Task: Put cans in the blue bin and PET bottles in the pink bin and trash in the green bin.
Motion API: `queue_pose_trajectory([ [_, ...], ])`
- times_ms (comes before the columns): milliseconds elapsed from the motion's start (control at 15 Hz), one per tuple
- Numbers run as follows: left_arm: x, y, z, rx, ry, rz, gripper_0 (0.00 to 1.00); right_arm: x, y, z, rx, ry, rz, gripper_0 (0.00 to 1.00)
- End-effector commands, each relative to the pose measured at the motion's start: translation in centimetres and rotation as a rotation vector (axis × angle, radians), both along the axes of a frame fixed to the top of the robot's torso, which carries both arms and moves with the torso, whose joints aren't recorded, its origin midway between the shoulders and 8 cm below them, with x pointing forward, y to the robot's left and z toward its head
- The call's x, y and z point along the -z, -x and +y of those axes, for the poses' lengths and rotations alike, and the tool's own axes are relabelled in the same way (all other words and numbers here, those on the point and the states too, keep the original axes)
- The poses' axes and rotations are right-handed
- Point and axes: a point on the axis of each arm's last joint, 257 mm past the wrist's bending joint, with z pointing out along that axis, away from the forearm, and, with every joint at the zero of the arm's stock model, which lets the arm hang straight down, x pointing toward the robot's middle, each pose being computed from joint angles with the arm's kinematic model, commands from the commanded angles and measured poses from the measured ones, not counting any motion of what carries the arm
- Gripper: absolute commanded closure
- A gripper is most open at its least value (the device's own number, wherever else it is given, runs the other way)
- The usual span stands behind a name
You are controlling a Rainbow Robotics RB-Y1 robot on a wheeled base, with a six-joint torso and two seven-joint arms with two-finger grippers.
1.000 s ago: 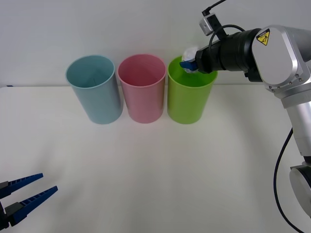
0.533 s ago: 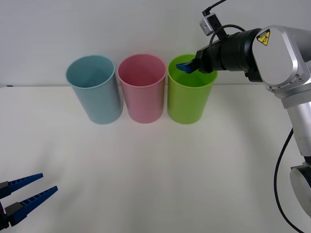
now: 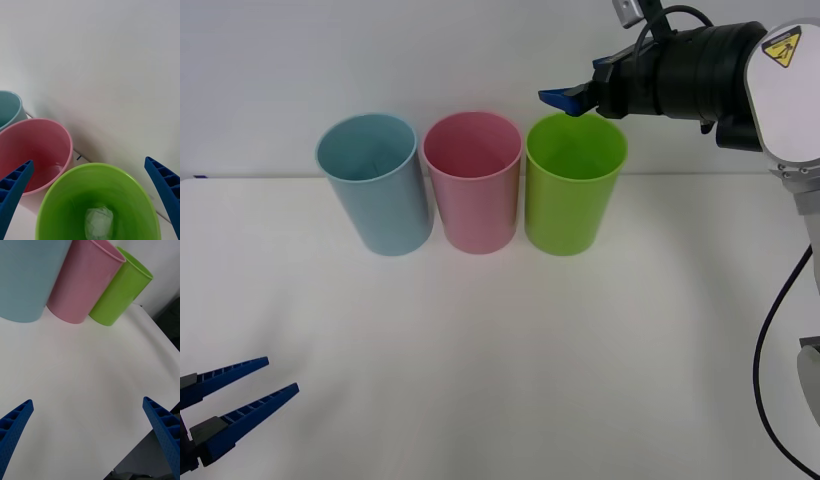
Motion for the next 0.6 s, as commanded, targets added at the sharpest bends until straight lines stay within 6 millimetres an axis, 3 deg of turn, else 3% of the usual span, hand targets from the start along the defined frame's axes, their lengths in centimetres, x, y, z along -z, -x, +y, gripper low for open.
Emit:
queue_pose_trajectory([
  [67,0.0,0.0,0.0,0.0,0.0,0.0,0.0,-1.2,3.5,-1.2,-0.049,-0.026,-0.014,0.0],
  [333,0.0,0.0,0.0,0.0,0.0,0.0,0.0,1.2,9.2,-3.5,-0.108,-0.041,-0.018,0.0],
  [600,0.0,0.0,0.0,0.0,0.0,0.0,0.0,5.9,14.4,-5.8,-0.203,-0.052,-0.027,0.0],
])
